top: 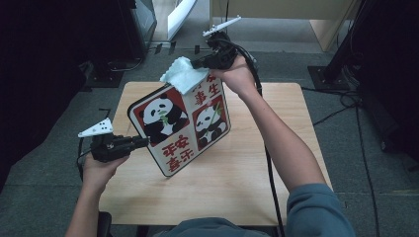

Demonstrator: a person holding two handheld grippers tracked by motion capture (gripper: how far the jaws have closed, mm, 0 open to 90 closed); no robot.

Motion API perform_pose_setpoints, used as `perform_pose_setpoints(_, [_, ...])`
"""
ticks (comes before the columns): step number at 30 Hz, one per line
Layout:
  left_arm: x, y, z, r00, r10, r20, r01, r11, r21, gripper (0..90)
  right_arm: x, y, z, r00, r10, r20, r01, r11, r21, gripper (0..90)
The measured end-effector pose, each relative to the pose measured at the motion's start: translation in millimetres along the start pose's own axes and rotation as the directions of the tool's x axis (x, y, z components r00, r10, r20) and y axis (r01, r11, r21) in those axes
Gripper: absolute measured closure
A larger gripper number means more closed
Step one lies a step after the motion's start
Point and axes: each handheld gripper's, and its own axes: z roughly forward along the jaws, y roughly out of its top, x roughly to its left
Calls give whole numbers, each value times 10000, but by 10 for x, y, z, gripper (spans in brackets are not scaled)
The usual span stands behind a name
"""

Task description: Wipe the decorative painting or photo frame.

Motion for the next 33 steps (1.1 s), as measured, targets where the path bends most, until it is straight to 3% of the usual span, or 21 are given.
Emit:
perform_pose_setpoints(12, [7,0,-3,10000,-10,-72,10,10000,-10,788,-167,-27,-112,9974,282,669,-284,9996,8,875])
perform_pose_setpoints(25, [8,-1,-5,10000,-21,-75,21,10000,6,788,-321,-75,-242,9807,267,1938,-280,9996,38,875])
perform_pose_setpoints(33, [5,1,-2,9999,-10,-139,10,10000,19,786,-397,-168,-288,9768,436,2098,-461,9989,70,876])
